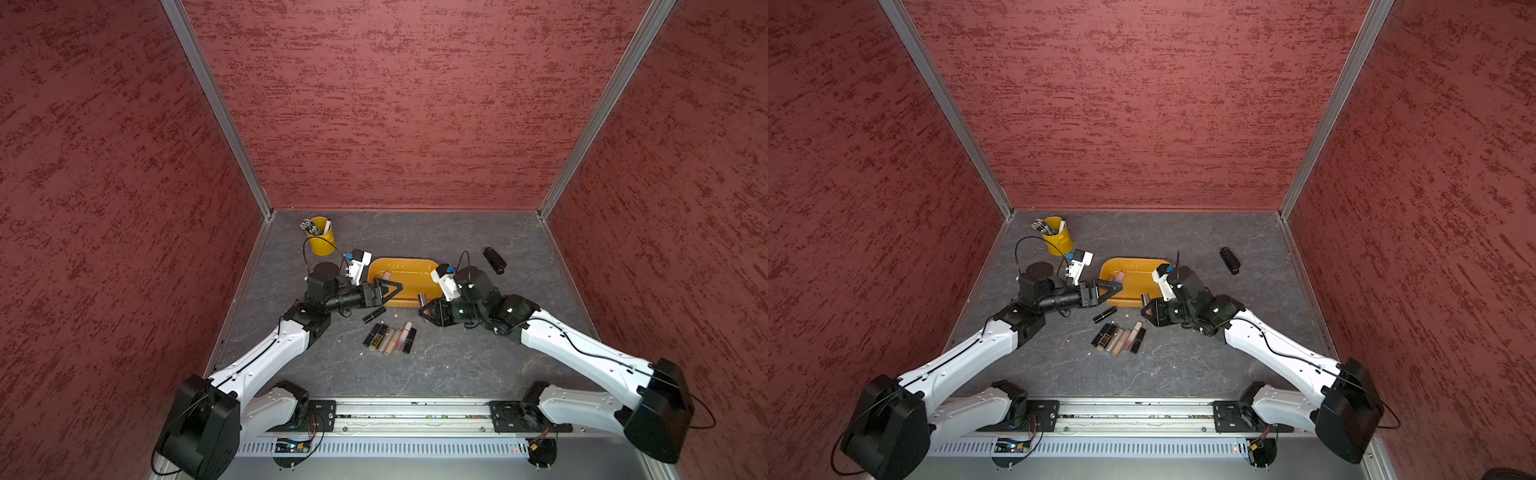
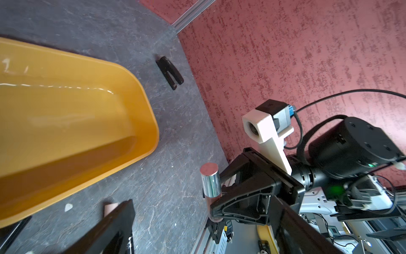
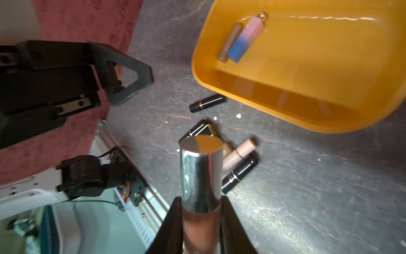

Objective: Put the lipstick into the storage box
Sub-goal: Pick up the lipstick at the center of the board.

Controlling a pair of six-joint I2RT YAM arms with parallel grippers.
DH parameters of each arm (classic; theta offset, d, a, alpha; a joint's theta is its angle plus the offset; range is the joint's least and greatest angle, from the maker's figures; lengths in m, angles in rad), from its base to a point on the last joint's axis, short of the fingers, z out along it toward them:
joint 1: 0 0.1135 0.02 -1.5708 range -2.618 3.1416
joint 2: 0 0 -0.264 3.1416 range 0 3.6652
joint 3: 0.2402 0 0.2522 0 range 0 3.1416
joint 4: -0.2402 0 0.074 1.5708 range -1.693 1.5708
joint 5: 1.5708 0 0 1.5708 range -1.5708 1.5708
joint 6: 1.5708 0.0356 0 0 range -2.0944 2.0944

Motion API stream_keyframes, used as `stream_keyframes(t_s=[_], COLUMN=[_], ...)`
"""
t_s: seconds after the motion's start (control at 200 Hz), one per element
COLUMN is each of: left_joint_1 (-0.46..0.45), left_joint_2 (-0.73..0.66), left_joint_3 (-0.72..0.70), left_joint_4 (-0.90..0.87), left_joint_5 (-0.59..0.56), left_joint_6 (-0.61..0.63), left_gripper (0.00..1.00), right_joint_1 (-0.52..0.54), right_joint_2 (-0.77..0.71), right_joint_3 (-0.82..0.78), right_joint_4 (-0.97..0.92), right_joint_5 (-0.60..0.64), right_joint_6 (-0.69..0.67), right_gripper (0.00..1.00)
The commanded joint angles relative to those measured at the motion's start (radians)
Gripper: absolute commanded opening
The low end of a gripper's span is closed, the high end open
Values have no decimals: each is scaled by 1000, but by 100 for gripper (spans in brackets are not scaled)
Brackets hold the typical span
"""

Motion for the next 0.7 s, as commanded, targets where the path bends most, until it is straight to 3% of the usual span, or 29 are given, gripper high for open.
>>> stream_keyframes(t_s=[0.0, 0.195, 0.401, 0.696], left_joint_1=[6, -2, -45, -80], left_joint_2=[42, 172, 259, 304], left_joint_3=[9, 54, 114, 162], left_joint_4=[200, 429, 519, 512], left_joint_5=[55, 136, 164, 201], left_joint_6=[-90, -203, -244, -252], left_gripper=[100, 100, 99, 81], right_joint_1=[-68, -134, -147, -163], right_joint_2=[-7, 19, 50, 41], right_joint_3=[-7, -1, 2, -11], right_joint_4=[172, 336, 412, 420], right_joint_5=[-255, -418, -477, -479], right_joint_6=[-2, 78, 122, 126], right_gripper=[19, 19, 19, 19])
